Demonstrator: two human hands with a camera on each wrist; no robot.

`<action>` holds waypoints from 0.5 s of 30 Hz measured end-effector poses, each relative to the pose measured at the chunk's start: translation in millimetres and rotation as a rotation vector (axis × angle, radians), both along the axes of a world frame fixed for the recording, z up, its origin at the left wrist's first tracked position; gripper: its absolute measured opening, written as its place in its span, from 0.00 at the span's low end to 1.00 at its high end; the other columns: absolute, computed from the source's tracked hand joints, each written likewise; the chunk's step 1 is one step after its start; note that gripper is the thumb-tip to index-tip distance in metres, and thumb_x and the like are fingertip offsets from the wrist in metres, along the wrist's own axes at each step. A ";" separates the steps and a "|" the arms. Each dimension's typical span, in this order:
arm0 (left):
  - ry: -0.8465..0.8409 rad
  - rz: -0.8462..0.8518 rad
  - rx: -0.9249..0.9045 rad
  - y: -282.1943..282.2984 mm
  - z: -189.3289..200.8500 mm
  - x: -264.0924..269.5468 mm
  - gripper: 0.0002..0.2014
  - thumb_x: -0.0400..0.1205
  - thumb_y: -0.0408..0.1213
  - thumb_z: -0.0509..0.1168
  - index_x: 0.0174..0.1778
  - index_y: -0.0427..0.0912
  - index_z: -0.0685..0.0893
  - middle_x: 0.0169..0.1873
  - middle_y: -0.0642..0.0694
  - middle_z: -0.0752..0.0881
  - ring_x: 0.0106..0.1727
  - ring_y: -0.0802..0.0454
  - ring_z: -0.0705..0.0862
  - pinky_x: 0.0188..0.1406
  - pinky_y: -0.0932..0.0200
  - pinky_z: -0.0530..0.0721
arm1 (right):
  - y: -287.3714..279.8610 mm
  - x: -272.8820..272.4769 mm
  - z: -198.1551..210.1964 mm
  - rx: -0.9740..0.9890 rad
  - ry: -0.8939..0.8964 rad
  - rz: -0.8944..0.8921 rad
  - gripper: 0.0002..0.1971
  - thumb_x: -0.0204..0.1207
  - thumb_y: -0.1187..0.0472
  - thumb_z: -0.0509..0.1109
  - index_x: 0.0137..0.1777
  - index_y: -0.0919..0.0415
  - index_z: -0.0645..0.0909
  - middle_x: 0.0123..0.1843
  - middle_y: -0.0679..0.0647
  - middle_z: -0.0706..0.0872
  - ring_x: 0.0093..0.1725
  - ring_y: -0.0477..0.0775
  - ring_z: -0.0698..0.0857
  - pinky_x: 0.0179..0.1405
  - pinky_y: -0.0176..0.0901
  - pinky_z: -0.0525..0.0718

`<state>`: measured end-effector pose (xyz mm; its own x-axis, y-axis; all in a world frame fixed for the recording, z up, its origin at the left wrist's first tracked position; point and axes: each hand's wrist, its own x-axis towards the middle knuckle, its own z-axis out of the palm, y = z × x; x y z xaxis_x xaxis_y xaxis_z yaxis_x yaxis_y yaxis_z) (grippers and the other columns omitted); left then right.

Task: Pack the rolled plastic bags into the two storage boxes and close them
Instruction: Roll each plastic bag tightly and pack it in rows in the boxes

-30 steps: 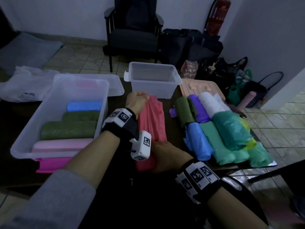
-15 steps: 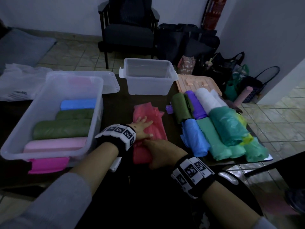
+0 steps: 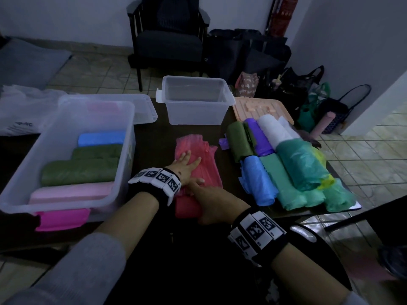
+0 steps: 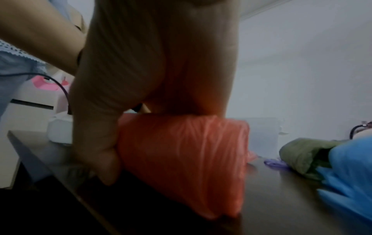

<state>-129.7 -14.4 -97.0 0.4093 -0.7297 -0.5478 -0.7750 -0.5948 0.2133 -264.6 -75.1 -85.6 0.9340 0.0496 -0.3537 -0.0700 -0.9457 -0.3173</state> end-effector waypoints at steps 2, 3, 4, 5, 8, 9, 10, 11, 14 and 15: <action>0.009 0.004 0.001 -0.5 0.0 0.4 0.40 0.83 0.57 0.54 0.82 0.48 0.38 0.80 0.38 0.32 0.82 0.42 0.33 0.80 0.43 0.42 | -1.1 -2.8 -1.5 0.015 -0.023 0.002 0.36 0.68 0.61 0.76 0.71 0.64 0.59 0.59 0.63 0.80 0.55 0.66 0.82 0.47 0.46 0.74; 0.009 0.004 -0.002 -0.2 -0.4 0.8 0.40 0.83 0.58 0.54 0.82 0.48 0.38 0.80 0.38 0.31 0.82 0.42 0.33 0.80 0.43 0.42 | -1.5 -4.2 -2.4 0.034 -0.031 0.001 0.35 0.67 0.61 0.76 0.70 0.64 0.61 0.60 0.63 0.80 0.56 0.66 0.82 0.49 0.48 0.76; 0.008 0.006 -0.006 0.2 -0.9 1.5 0.40 0.83 0.58 0.54 0.83 0.48 0.38 0.80 0.38 0.31 0.82 0.42 0.33 0.80 0.43 0.42 | -1.6 -5.3 -3.4 0.063 -0.047 0.003 0.34 0.66 0.62 0.76 0.70 0.63 0.64 0.62 0.63 0.79 0.57 0.65 0.81 0.51 0.50 0.78; 0.012 0.007 -0.011 0.7 -1.3 2.5 0.40 0.83 0.57 0.54 0.83 0.48 0.38 0.80 0.38 0.31 0.82 0.42 0.33 0.80 0.43 0.42 | -1.9 -6.1 -4.8 0.089 -0.069 0.010 0.32 0.65 0.62 0.76 0.69 0.63 0.68 0.65 0.62 0.77 0.59 0.64 0.80 0.55 0.51 0.79; 0.032 0.007 -0.023 1.4 -2.1 5.3 0.39 0.84 0.54 0.55 0.83 0.49 0.38 0.81 0.39 0.32 0.82 0.43 0.33 0.80 0.44 0.42 | -4.3 -5.6 -3.5 -0.007 -0.143 0.039 0.30 0.67 0.56 0.76 0.71 0.55 0.74 0.72 0.55 0.70 0.66 0.58 0.71 0.61 0.48 0.69; 0.034 0.013 -0.032 1.4 -2.0 5.8 0.39 0.84 0.54 0.55 0.83 0.49 0.39 0.81 0.39 0.32 0.82 0.43 0.34 0.80 0.44 0.42 | -5.1 -5.0 -2.2 -0.051 -0.143 0.048 0.31 0.68 0.54 0.75 0.72 0.53 0.74 0.74 0.53 0.69 0.67 0.57 0.69 0.61 0.48 0.67; 0.035 0.017 -0.044 1.5 -1.8 6.4 0.39 0.84 0.54 0.56 0.83 0.49 0.39 0.81 0.39 0.33 0.82 0.44 0.34 0.80 0.45 0.42 | -6.5 -4.7 -1.2 -0.044 -0.146 0.049 0.31 0.68 0.54 0.75 0.73 0.52 0.73 0.75 0.52 0.68 0.69 0.57 0.70 0.63 0.49 0.67; 0.040 0.020 -0.058 2.0 -1.5 6.7 0.39 0.83 0.54 0.56 0.83 0.49 0.40 0.81 0.39 0.34 0.82 0.44 0.35 0.80 0.45 0.43 | -7.4 -4.7 -0.5 0.008 -0.158 0.034 0.33 0.68 0.55 0.76 0.73 0.53 0.72 0.75 0.52 0.70 0.70 0.56 0.72 0.63 0.48 0.69; 0.073 0.049 -0.120 5.8 -0.1 8.0 0.41 0.82 0.53 0.60 0.83 0.48 0.42 0.82 0.40 0.36 0.83 0.44 0.39 0.81 0.46 0.47 | -11.7 -6.7 0.0 0.161 -0.137 -0.097 0.33 0.66 0.58 0.79 0.69 0.60 0.70 0.66 0.58 0.79 0.63 0.57 0.79 0.54 0.40 0.72; 0.081 0.074 -0.148 8.0 0.0 8.6 0.42 0.81 0.53 0.61 0.83 0.48 0.42 0.82 0.40 0.37 0.83 0.43 0.42 0.82 0.45 0.49 | -13.8 -6.4 -0.2 0.190 -0.111 -0.124 0.32 0.66 0.58 0.80 0.67 0.60 0.70 0.64 0.58 0.80 0.62 0.57 0.80 0.52 0.38 0.71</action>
